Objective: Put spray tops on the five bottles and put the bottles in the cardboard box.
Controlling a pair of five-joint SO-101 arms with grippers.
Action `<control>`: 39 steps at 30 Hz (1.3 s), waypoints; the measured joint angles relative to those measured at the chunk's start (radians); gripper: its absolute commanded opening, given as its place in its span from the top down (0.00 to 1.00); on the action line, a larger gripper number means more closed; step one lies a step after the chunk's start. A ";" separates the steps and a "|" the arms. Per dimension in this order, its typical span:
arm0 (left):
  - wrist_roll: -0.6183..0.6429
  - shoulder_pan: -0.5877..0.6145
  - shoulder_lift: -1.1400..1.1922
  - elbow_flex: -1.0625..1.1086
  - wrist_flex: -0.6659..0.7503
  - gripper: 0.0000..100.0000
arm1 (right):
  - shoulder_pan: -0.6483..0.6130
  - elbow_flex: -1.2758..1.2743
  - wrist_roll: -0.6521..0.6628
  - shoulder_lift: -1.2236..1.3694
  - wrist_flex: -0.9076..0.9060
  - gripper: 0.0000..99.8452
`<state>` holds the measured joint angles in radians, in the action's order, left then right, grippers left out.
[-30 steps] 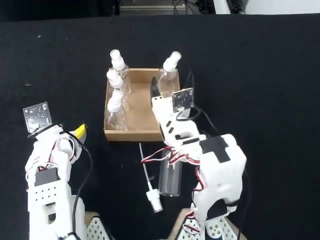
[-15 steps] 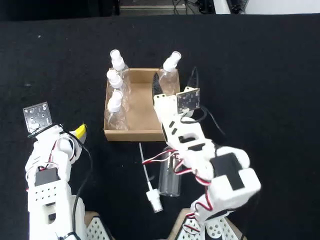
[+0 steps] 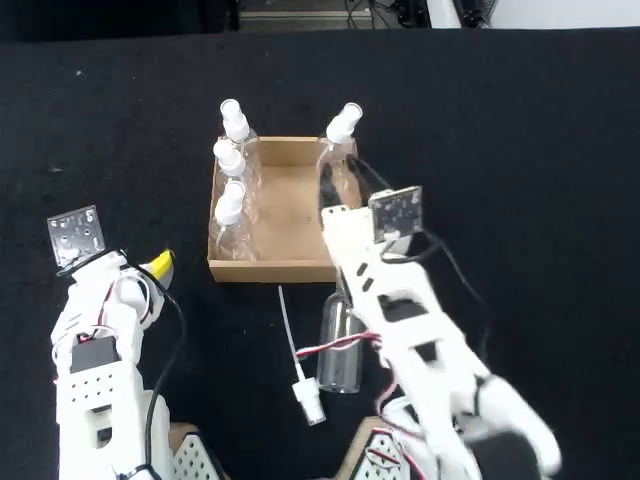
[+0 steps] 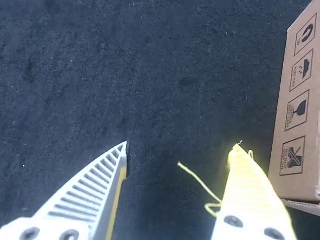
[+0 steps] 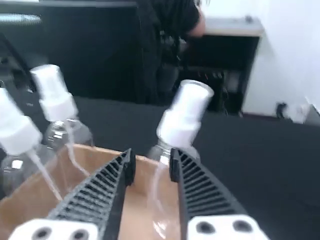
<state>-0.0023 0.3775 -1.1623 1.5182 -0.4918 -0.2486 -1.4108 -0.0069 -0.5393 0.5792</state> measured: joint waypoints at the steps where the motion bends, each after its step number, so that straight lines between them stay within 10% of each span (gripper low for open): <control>1: 0.000 0.000 0.000 0.000 0.002 0.71 | 0.014 -0.002 0.000 -0.058 -0.080 0.91; 14: 0.000 0.000 0.000 0.000 0.003 0.71 | 0.097 0.160 0.000 -0.654 -1.335 0.72; 39: 0.000 0.000 0.000 0.000 0.003 0.71 | -0.264 0.282 -0.083 -0.669 -1.854 0.73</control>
<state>-0.0023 0.3775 -1.1623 1.5182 -0.4887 -0.5125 -1.1285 -0.0898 -1.2083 -1.2743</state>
